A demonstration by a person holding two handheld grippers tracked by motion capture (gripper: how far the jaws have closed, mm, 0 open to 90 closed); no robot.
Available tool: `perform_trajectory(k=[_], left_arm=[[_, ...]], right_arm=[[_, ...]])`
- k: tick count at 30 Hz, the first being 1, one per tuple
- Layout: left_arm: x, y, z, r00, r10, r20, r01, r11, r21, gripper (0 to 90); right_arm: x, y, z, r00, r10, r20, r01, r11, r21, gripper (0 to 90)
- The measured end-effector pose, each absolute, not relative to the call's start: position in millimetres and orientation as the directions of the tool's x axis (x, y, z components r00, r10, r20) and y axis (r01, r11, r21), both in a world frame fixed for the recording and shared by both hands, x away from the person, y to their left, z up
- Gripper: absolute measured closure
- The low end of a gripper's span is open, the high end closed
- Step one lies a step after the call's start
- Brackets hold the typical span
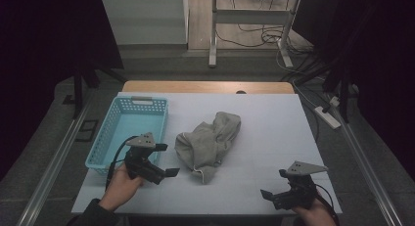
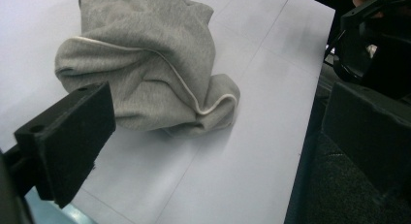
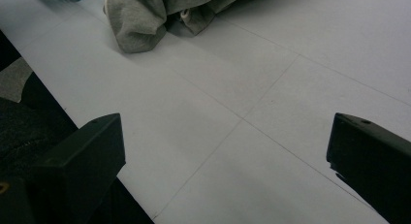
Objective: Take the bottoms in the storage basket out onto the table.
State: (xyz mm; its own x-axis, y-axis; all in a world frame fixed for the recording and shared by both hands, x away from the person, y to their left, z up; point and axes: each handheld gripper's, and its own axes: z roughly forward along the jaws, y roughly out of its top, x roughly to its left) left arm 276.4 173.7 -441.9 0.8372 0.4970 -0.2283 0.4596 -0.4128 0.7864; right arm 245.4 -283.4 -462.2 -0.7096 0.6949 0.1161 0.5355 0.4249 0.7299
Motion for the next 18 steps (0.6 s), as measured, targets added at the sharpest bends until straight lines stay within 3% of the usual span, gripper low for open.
perform_trajectory(k=[18], left_arm=[[269.8,184.0,-445.0,0.826,0.516,-0.226,0.471,-0.414,0.779,0.0]], right_arm=[[245.5,-283.2,-462.4,-0.709,0.695,0.116,0.536,0.424,0.73,0.5]])
